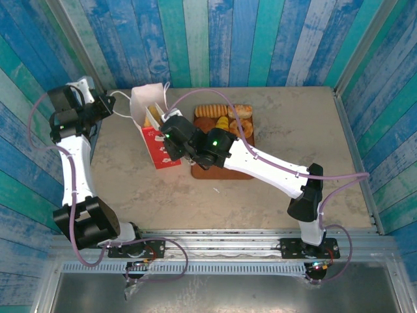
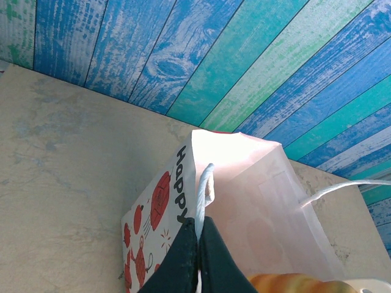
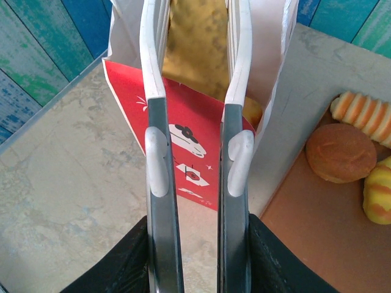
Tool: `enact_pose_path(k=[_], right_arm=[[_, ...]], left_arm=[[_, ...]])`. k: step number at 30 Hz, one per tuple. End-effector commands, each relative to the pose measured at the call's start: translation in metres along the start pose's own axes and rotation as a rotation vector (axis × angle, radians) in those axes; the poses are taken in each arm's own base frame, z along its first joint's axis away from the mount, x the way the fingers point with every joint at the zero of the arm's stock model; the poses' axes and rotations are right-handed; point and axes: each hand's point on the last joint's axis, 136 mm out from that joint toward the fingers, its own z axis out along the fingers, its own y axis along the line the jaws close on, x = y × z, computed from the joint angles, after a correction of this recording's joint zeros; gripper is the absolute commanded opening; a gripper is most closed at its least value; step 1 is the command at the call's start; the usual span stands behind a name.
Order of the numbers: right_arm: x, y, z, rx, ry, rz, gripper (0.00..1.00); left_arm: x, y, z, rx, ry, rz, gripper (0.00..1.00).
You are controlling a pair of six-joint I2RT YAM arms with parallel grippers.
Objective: Place the fake bread into the paper bag
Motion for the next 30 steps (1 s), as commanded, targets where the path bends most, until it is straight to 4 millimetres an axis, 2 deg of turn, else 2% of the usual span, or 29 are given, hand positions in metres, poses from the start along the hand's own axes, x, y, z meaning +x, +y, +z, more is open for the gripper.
enact_pose_path(k=[1,7,13,15,19,22,27,30], right_arm=[[-0.029,-0.001,-0.016,-0.013,-0.091,0.027,0.38],[-0.036,0.0,-0.02,-0.013,-0.109,0.017,0.46],[-0.037,0.0,-0.02,-0.016,-0.112,0.021,0.45],[-0.038,0.0,-0.022,-0.021,-0.117,0.022,0.45],[-0.05,0.005,-0.033,-0.054,-0.146,0.027,0.45],[-0.064,0.005,-0.049,-0.084,-0.183,0.033,0.44],[-0.09,0.002,-0.093,-0.137,-0.268,0.046,0.44],[-0.1,-0.005,-0.119,-0.15,-0.312,0.049,0.44]], left_arm=[[-0.01,-0.016,-0.015,0.027,-0.054,0.037,0.09],[-0.011,-0.018,-0.015,0.035,-0.056,0.035,0.11],[-0.013,-0.019,-0.017,0.036,-0.059,0.04,0.12],[-0.013,-0.02,-0.018,0.04,-0.06,0.038,0.14],[-0.014,-0.026,-0.018,0.069,-0.062,0.032,0.34],[-0.017,-0.031,-0.021,0.088,-0.072,0.029,0.55],[-0.027,-0.041,-0.035,0.085,-0.114,0.048,0.86],[-0.036,-0.049,-0.052,0.056,-0.166,0.07,0.98]])
